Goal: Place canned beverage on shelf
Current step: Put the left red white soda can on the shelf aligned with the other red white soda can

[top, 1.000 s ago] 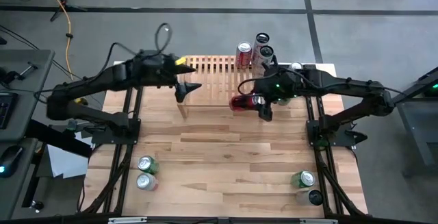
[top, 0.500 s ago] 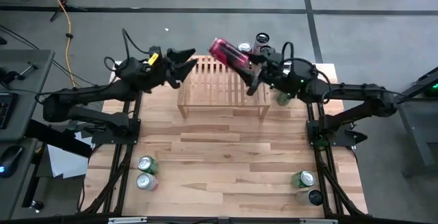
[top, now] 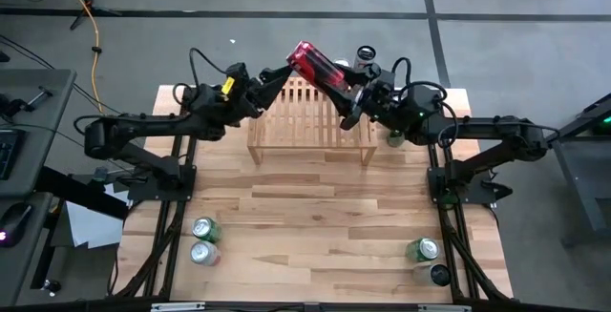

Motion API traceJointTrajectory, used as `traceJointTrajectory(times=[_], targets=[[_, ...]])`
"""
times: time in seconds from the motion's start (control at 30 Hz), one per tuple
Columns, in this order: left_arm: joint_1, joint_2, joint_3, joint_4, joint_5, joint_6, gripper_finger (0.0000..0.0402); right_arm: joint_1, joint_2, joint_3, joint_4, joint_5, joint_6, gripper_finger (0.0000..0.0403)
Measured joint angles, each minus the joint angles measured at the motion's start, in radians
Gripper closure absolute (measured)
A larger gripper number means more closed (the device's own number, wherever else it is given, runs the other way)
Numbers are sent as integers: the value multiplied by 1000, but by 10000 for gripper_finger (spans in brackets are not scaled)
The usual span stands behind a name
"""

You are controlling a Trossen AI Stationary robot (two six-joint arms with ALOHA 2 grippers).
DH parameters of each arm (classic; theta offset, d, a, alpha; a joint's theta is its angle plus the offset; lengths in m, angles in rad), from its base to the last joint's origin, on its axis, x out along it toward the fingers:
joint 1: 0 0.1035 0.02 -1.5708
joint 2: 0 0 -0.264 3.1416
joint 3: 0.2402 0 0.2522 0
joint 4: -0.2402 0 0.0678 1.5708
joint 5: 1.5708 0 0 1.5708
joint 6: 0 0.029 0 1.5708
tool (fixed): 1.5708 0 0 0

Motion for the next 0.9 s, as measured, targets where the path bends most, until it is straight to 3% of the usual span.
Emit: traceJointTrajectory(times=[0.37, 0.9], targets=[[-6, 114, 163, -19, 19, 63, 53, 9, 28, 2, 55, -60, 78, 119], [-5, 136, 186, -18, 19, 89, 63, 21, 28, 0, 52, -42, 61, 119]])
